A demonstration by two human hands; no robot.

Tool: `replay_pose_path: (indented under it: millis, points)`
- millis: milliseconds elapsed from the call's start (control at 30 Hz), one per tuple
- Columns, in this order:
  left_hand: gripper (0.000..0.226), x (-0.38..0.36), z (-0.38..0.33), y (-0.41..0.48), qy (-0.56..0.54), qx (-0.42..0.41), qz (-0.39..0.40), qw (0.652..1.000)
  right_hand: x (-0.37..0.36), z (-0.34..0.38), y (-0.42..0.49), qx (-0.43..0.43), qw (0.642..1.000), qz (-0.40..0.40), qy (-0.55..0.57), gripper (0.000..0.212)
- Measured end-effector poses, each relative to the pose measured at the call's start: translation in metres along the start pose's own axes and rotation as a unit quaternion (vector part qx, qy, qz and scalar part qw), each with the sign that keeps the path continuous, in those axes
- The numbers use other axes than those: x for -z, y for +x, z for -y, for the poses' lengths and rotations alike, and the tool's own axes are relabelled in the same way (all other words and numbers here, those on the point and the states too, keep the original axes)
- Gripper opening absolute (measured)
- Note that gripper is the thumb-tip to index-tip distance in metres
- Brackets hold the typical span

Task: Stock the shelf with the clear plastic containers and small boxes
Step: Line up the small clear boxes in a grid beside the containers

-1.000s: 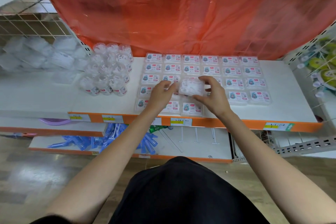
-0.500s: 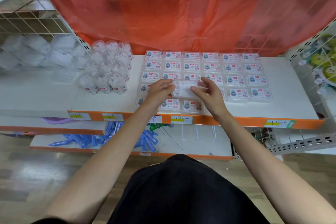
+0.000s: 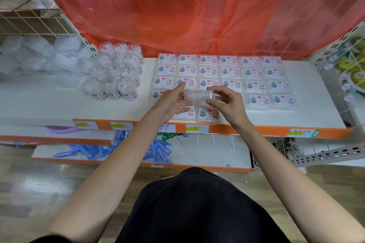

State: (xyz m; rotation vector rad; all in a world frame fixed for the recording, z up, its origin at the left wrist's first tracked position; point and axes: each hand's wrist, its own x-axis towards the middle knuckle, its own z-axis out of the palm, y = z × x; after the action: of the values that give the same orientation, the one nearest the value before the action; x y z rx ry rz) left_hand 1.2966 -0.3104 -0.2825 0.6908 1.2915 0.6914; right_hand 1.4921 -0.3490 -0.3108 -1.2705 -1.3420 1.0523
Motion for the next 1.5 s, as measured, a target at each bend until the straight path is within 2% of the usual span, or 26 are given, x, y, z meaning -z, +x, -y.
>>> replay_pose_path:
  millis: [100, 200, 267, 333, 433, 567, 733, 867, 1033, 1100, 1133, 1200, 1267, 1367, 1433, 1500]
  points:
    - [0.033, -0.001, 0.0, 0.0, -0.048, 0.0, 0.015, 0.999, 0.001, -0.005, 0.0, 0.019, 0.999, 0.011, -0.04, 0.038]
    - [0.035, 0.001, 0.004, 0.001, -0.048, -0.045, 0.012, 0.998, 0.005, -0.008, -0.001, 0.001, 0.999, 0.01, -0.037, 0.046]
    - [0.038, 0.002, 0.007, 0.0, -0.018, -0.081, 0.009, 0.996, 0.006, -0.007, 0.0, -0.038, 0.999, -0.006, 0.024, 0.046]
    - [0.037, 0.002, 0.01, 0.0, 0.008, -0.112, 0.011, 0.994, 0.007, -0.003, 0.004, -0.11, 0.991, -0.028, 0.071, 0.032]
    - [0.035, 0.001, 0.01, -0.002, 0.043, -0.148, 0.022, 0.988, 0.005, 0.004, 0.01, -0.221, 0.971, -0.009, 0.088, 0.026]
    - [0.036, -0.002, 0.009, -0.003, 0.07, -0.175, 0.044, 0.981, 0.0, 0.006, 0.014, -0.23, 0.971, 0.023, 0.065, 0.032]
    - [0.037, -0.006, 0.007, -0.001, 0.034, -0.153, 0.011, 0.988, -0.001, 0.007, 0.012, -0.247, 0.963, -0.011, 0.104, 0.032]
    - [0.039, -0.01, 0.013, -0.001, 0.051, -0.104, 0.03, 0.993, -0.001, 0.008, 0.008, -0.256, 0.958, -0.02, 0.129, 0.043]
    - [0.024, -0.023, 0.013, -0.002, 0.07, -0.1, 0.044, 0.992, 0.002, 0.007, 0.001, -0.254, 0.959, -0.025, 0.123, 0.055]
    - [0.02, -0.027, 0.011, 0.0, 0.081, -0.107, 0.042, 0.99, 0.006, 0.004, -0.002, -0.225, 0.973, -0.025, 0.05, 0.06]
    - [0.019, -0.027, 0.01, 0.001, 0.092, -0.111, 0.043, 0.989, 0.01, 0.003, -0.003, -0.185, 0.982, -0.021, -0.01, 0.066]
    - [0.022, -0.029, 0.008, 0.003, 0.125, -0.118, 0.047, 0.984, 0.021, 0.001, -0.006, -0.069, 0.99, 0.002, -0.12, 0.083]
    - [0.019, -0.031, 0.005, 0.003, 0.169, -0.126, 0.064, 0.975, 0.033, 0.001, -0.007, 0.029, 0.976, 0.046, -0.212, 0.09]
    - [0.019, -0.037, 0.003, 0.0, 0.195, -0.128, 0.103, 0.967, 0.043, 0.003, -0.007, 0.095, 0.947, 0.097, -0.29, 0.077]
    - [0.02, -0.042, 0.005, -0.002, 0.201, -0.132, 0.104, 0.965, 0.045, 0.001, -0.009, 0.121, 0.939, 0.094, -0.307, 0.066]
    - [0.021, -0.046, 0.01, -0.001, 0.226, -0.166, 0.077, 0.957, 0.049, -0.004, -0.012, 0.114, 0.939, 0.075, -0.314, 0.064]
